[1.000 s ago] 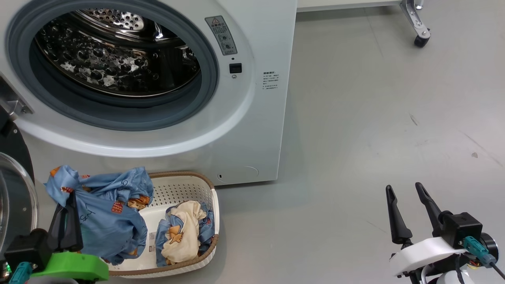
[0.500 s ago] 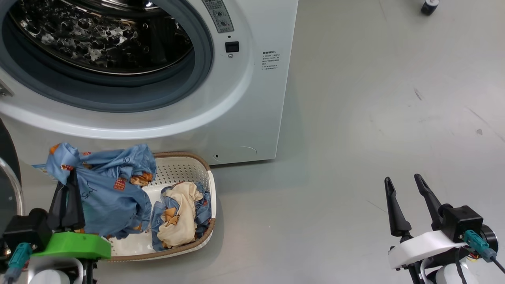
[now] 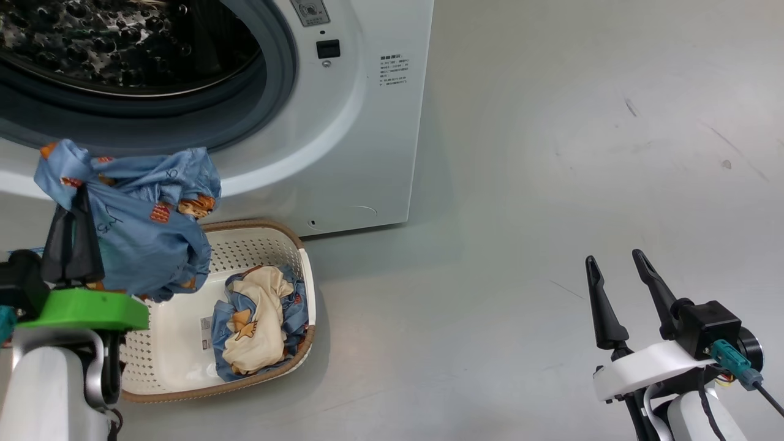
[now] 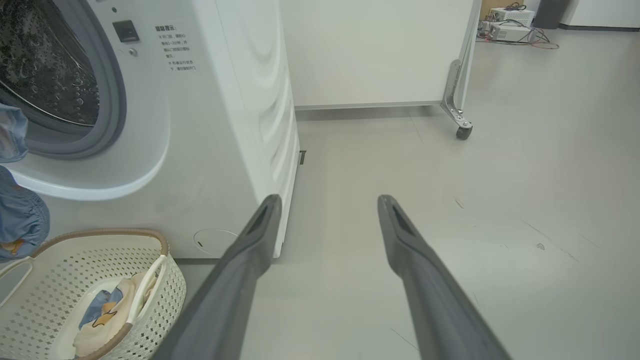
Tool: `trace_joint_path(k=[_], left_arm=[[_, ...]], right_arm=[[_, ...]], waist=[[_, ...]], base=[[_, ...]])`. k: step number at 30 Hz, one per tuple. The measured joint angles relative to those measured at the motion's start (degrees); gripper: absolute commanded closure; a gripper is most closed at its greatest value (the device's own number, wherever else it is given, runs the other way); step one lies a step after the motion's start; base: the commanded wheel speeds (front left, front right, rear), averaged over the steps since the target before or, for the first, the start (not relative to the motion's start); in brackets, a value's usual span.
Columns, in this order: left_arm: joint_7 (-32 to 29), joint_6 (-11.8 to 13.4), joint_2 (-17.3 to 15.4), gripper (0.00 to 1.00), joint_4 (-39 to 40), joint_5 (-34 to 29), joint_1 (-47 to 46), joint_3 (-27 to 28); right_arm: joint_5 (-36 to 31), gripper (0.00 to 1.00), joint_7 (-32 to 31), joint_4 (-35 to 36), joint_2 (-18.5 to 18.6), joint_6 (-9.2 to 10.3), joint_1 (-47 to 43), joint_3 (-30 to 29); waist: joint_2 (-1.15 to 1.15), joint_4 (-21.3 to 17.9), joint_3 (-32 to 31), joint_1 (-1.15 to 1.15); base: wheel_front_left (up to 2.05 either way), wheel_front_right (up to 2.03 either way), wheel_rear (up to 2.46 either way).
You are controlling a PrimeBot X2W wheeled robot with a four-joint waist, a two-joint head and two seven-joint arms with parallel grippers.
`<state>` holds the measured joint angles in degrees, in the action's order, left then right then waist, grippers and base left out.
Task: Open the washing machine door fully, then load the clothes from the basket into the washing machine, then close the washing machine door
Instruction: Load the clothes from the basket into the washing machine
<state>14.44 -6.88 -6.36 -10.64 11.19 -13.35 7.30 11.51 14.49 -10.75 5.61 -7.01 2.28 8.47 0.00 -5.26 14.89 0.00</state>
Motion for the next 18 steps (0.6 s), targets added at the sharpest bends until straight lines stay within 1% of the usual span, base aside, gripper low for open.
trace_joint_path(k=[7, 18], left_arm=[[-0.87, -0.19, -2.40, 1.00, -2.23, -0.86, -6.01, -1.03], [-3.74, -0.22, -4.47, 1.00, -5.82, -0.74, -13.68, -1.68]], right_arm=[[0.11, 0.00, 0.00, -0.02, -0.10, 0.00, 1.29, 0.45], [0.59, 0.00, 0.00, 0.36, -0.24, 0.00, 2.32, 0.30]], waist=[[0.00, -1.82, 1.91, 0.00], [0.00, -3.87, 5.37, 0.00]], base=[[0.00, 0.00, 0.00], [0.00, 0.00, 0.00]])
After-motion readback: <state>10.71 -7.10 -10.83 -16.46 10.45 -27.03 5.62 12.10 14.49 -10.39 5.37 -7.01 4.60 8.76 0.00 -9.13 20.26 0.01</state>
